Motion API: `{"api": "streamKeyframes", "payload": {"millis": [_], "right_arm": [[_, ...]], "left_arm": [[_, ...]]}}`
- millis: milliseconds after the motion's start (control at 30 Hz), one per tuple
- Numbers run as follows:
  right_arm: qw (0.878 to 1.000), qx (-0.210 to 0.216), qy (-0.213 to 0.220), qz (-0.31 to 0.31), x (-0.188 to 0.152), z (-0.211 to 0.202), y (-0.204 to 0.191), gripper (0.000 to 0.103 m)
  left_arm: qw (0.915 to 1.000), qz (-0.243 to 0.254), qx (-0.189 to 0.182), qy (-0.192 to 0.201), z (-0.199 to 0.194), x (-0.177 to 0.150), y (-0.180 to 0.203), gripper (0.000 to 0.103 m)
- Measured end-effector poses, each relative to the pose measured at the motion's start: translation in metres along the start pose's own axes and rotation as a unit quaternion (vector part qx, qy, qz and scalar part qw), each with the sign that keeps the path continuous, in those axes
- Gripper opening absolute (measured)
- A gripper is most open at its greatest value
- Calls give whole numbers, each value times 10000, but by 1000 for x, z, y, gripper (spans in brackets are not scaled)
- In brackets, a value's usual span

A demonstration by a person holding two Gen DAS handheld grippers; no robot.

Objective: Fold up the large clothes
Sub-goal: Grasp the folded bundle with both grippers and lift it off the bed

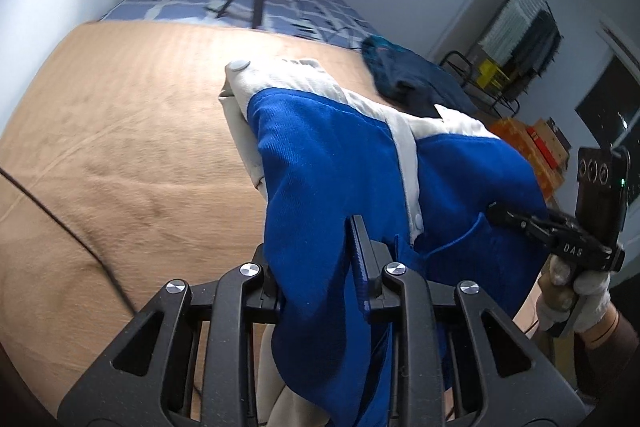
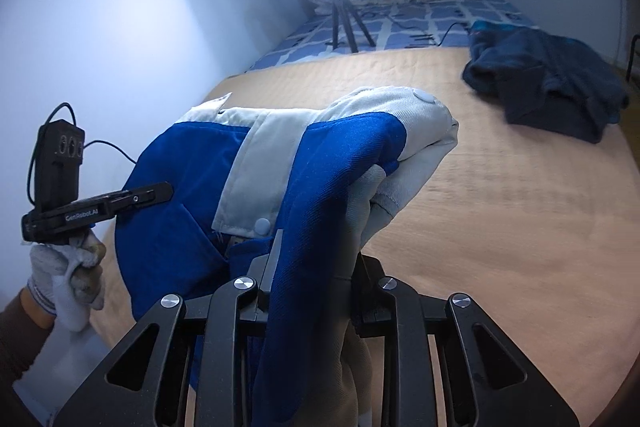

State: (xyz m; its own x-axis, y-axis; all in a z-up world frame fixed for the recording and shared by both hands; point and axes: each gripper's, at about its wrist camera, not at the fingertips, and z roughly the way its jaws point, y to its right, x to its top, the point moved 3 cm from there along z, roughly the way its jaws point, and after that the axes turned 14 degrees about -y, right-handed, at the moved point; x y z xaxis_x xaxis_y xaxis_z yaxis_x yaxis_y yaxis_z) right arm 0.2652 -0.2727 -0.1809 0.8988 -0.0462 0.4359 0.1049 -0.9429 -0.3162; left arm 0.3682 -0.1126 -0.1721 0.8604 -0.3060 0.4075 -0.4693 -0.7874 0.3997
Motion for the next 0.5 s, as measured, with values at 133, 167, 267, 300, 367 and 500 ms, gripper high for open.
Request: {"api": "streamKeyframes", "payload": {"millis": [133,167,267,300,367,500], "right_arm": [[9998,-168,69,47,-9,-17,12,23],[9998,-200,77,62,-8,-17,15,23],[9995,-289,110,97,-12,-27,26,23],[9994,-308,119,94,-15,-30,29,23],[9992,-370,138,109,-16,-35,35,23],[9987,-454,195,147,-14,-45,48,23]], "left_arm": [[9996,270,-12,3,5,-1,27,24],[9995,306,-24,-2,6,-2,32,24],[9990,442,-49,-27,12,1,47,24],[9989,471,-58,-37,13,3,52,24],[9985,547,-69,-63,18,8,61,24],[9975,694,-100,-102,26,20,79,23]]}}
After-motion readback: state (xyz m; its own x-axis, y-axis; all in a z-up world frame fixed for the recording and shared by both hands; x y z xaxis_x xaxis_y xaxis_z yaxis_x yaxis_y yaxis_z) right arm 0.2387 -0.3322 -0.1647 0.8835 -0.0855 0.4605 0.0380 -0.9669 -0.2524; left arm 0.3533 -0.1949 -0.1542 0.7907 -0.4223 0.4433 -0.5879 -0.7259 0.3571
